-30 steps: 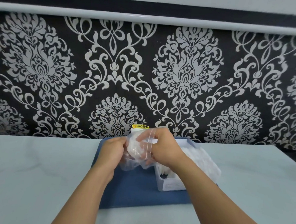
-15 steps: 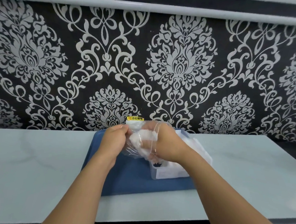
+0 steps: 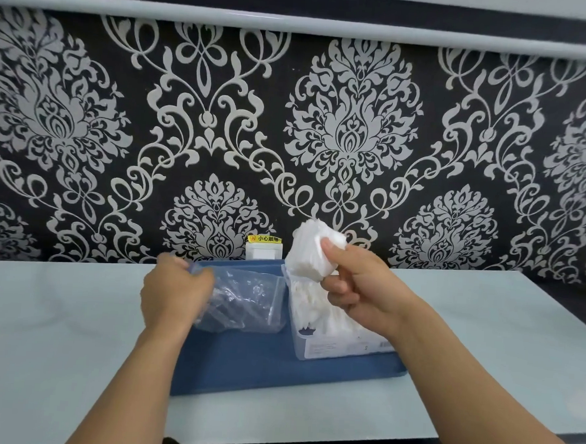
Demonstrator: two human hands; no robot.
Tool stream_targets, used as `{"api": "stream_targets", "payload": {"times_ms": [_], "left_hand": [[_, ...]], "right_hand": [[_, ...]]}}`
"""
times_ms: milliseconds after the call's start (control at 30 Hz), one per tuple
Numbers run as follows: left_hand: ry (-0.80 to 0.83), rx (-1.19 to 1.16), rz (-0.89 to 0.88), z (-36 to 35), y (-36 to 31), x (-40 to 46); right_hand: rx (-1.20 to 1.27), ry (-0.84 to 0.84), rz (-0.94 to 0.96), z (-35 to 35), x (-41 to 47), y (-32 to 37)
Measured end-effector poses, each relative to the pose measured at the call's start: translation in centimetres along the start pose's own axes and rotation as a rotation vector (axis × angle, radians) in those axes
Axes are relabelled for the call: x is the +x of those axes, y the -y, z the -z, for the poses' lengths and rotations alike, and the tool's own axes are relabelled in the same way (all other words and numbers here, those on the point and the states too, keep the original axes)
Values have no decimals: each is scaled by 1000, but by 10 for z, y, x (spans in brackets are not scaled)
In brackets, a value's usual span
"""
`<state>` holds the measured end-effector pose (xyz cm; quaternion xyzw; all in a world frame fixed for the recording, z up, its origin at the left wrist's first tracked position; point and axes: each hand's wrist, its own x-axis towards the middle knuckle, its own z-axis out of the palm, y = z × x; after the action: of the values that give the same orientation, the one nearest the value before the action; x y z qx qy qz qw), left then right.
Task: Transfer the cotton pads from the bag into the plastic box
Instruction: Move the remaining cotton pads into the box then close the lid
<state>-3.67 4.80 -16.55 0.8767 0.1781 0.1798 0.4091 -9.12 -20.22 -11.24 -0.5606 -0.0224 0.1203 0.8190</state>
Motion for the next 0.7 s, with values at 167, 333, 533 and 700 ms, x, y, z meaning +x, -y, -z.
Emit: {"api": "stream_targets", "payload": {"times_ms": [167, 333, 533, 700], "left_hand": [[-136, -386, -467, 6, -45, -36], [585, -840, -312, -12, -82, -80], [756, -933, 42, -24, -81, -79], [836, -1177, 281, -16, -82, -72]], "right_hand": [[190, 91, -75, -4, 1, -1], [82, 107, -51, -4, 8, -4], [-182, -71, 104, -4, 9, -8], [-547, -293, 445, -13, 0, -11]]}}
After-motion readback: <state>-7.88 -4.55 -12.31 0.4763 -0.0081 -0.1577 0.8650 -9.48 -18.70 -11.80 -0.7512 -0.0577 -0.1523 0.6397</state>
